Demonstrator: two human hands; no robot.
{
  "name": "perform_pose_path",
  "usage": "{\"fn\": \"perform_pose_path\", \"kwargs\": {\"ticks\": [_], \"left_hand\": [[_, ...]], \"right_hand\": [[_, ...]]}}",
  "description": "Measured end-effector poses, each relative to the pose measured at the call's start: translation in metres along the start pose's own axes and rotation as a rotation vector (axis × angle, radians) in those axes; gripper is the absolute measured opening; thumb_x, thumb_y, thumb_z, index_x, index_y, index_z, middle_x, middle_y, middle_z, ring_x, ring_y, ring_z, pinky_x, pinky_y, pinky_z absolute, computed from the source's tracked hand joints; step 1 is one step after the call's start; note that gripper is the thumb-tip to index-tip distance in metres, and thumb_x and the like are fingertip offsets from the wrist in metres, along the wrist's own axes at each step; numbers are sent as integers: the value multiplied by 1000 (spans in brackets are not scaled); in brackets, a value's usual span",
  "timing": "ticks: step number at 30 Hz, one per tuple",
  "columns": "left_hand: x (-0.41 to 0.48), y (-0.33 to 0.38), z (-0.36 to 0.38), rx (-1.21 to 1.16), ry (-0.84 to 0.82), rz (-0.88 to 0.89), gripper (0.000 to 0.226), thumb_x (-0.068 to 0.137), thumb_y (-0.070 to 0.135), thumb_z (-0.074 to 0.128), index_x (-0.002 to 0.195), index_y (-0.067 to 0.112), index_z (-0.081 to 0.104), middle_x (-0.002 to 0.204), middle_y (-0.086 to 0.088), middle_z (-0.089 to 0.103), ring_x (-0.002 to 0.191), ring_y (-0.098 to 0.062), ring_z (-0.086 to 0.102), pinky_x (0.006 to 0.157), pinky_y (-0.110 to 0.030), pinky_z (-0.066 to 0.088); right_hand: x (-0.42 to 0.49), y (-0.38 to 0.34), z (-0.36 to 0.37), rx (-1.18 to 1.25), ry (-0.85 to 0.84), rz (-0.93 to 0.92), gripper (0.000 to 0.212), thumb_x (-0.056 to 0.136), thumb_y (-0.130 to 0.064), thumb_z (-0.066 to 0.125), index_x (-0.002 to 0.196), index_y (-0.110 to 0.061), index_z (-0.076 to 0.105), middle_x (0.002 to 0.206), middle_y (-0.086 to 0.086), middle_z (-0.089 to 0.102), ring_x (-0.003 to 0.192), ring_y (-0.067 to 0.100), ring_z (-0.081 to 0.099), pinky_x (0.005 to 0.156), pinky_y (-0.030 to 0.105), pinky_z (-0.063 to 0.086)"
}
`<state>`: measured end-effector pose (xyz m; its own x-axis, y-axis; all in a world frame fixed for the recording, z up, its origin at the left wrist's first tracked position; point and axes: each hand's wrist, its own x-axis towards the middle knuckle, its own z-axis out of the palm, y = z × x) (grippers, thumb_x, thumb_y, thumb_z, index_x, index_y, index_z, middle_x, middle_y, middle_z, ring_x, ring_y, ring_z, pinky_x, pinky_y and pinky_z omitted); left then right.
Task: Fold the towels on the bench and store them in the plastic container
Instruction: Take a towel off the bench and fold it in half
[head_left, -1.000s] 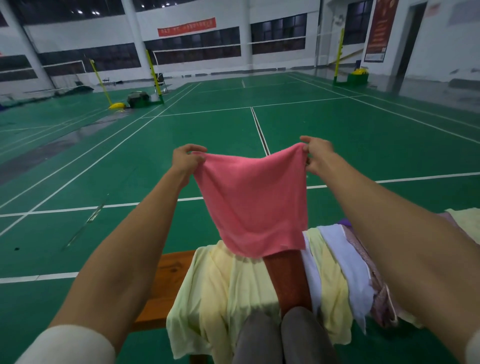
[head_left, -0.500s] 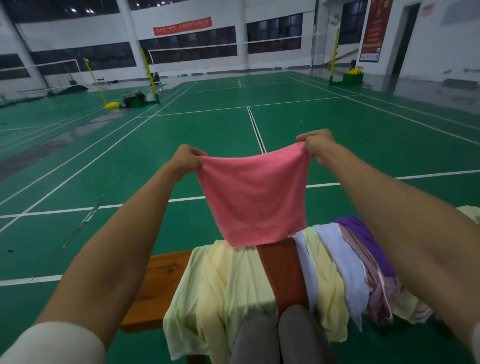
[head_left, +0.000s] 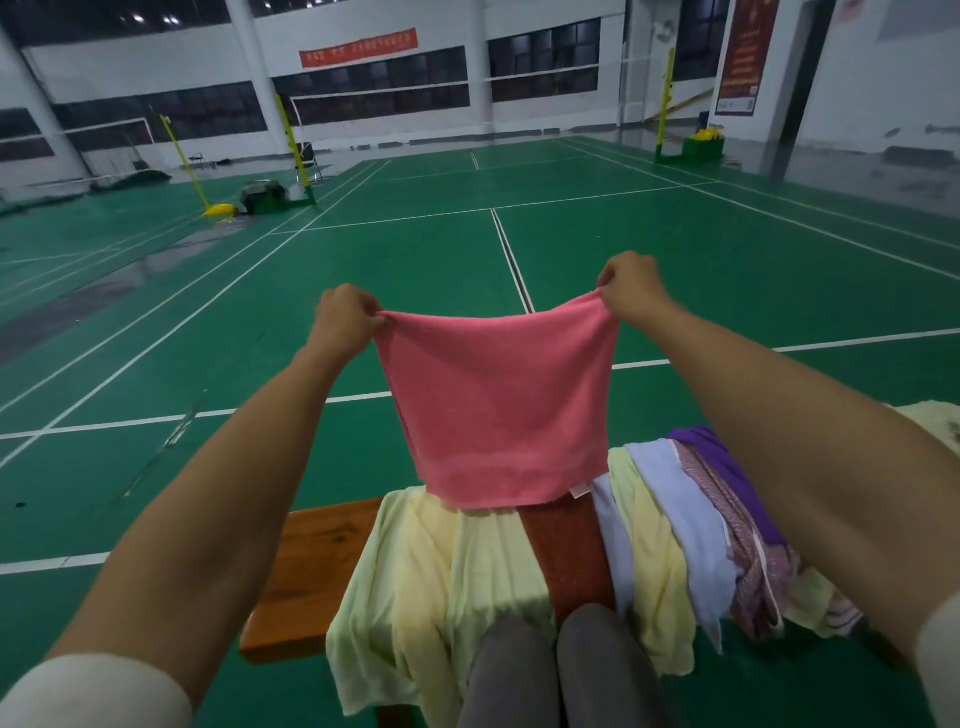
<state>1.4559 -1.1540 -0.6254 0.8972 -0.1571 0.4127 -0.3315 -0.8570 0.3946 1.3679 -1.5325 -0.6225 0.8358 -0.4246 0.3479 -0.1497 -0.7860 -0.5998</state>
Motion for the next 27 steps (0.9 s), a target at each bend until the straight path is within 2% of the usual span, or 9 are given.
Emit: {"fn": "perform_pose_path", "kwargs": {"ticks": [5, 8, 9, 12, 14, 18, 22, 24, 27], "left_hand": [[2, -16, -8, -3, -41, -57, 17, 87, 31, 77, 94, 16, 81, 83, -10, 73, 80, -29, 66, 73, -36, 51], [2, -19, -10, 19, -48, -51, 16, 91, 29, 72, 96, 16, 81, 86, -11, 73, 82, -31, 66, 75, -37, 52], [1, -19, -9, 33, -50, -44, 16, 92, 28, 70, 95, 15, 80, 87, -12, 73, 83, -31, 66, 75, -38, 53], [-2, -17, -8, 64, -36, -35, 20, 95, 23, 62, 92, 11, 78, 84, -14, 72, 82, -32, 66, 75, -40, 54], [-4, -15, -7, 77, -21, -46, 23, 96, 20, 57, 89, 9, 76, 83, -16, 71, 80, -34, 65, 72, -40, 52], [-7, -12, -1, 103, 2, -42, 27, 98, 16, 51, 83, 5, 71, 81, -18, 66, 81, -37, 65, 66, -37, 45], [-10, -9, 6, 128, 56, -16, 28, 102, 24, 50, 99, 9, 73, 109, -18, 58, 104, -37, 58, 85, -48, 51], [-10, -10, 7, 127, 51, -67, 30, 102, 28, 49, 104, 10, 72, 115, -18, 56, 109, -38, 56, 90, -50, 51], [-6, -9, 9, 79, 73, -166, 29, 99, 26, 45, 104, 10, 69, 113, -21, 64, 105, -40, 60, 86, -46, 51]], "right_hand": [[-2, -4, 1, 25, -11, 24, 28, 91, 3, 59, 104, -10, 79, 111, 12, 75, 107, 29, 67, 95, 34, 53], [-5, -10, 3, 327, -87, 191, 38, 88, 12, 47, 89, -11, 77, 103, 14, 72, 82, 22, 67, 72, 32, 59], [-7, -12, 3, 457, -123, 256, 36, 88, 15, 47, 88, -8, 75, 104, 16, 72, 78, 21, 66, 69, 32, 59], [-7, -12, 3, 566, -245, 290, 26, 88, 18, 54, 107, 9, 70, 110, 19, 69, 81, 21, 65, 75, 30, 61], [-5, -6, 3, 451, -296, 211, 34, 84, 20, 59, 116, 12, 67, 105, 16, 67, 81, 21, 65, 74, 26, 62], [0, 0, 5, -1, -268, 1, 27, 78, 3, 75, 104, -6, 78, 97, 12, 76, 82, 21, 70, 84, 33, 60], [-1, -6, 10, -130, -172, -42, 19, 83, 2, 66, 96, -4, 79, 83, 16, 75, 68, 26, 73, 76, 38, 63], [-1, -7, 11, -137, -134, -57, 23, 84, 0, 63, 97, -9, 79, 91, 17, 74, 73, 30, 72, 76, 41, 63], [1, -10, 11, -105, 25, -101, 24, 89, -6, 60, 102, -14, 78, 110, 15, 67, 92, 32, 66, 86, 38, 56]]}}
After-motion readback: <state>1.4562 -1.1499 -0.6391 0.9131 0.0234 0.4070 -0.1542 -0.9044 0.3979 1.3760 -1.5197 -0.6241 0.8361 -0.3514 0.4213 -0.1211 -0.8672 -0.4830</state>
